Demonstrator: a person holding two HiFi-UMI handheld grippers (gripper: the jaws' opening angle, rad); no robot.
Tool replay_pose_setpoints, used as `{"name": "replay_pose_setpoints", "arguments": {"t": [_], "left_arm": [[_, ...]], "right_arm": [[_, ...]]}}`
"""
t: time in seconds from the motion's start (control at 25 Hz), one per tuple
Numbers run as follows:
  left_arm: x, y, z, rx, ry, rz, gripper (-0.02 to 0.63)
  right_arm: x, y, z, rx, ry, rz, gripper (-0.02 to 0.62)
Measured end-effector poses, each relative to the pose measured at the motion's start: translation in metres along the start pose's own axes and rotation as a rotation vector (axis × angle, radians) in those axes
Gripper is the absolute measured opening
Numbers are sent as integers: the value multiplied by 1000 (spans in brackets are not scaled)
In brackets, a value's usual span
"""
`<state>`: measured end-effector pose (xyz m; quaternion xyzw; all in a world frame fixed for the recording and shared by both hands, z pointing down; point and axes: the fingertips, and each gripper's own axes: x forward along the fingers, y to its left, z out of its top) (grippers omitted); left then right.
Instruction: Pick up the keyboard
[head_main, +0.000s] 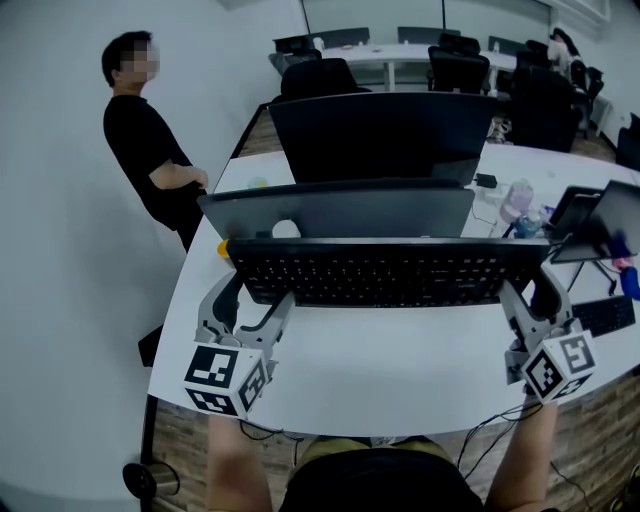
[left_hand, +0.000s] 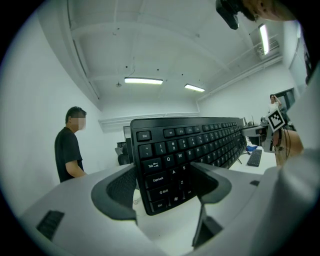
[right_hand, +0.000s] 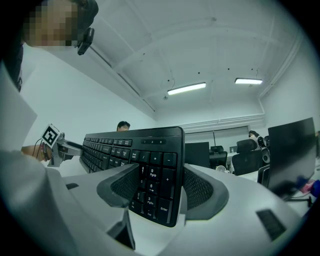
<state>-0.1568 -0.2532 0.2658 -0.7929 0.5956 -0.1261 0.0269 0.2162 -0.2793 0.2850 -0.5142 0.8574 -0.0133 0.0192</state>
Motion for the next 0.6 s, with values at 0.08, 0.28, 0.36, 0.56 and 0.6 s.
{"name": "replay_pose_setpoints", "arguments": {"t": [0.08, 0.28, 0.36, 0.56, 0.6], "left_arm": [[0, 0, 0, -1, 3, -1, 339], [-1, 0, 0, 0, 5, 4, 339], [-2, -1, 1, 1, 5, 7, 339], [0, -1, 0, 4, 7, 14, 339], [1, -1, 0, 4, 7, 16, 339]], "right_arm": [[-1, 0, 0, 1, 3, -2, 281], [0, 0, 0, -1, 5, 1, 281], [1, 0, 0, 0, 4, 4, 281], [3, -2, -2, 1, -2, 3, 281], [4, -3, -2, 1, -3, 3, 281]]}}
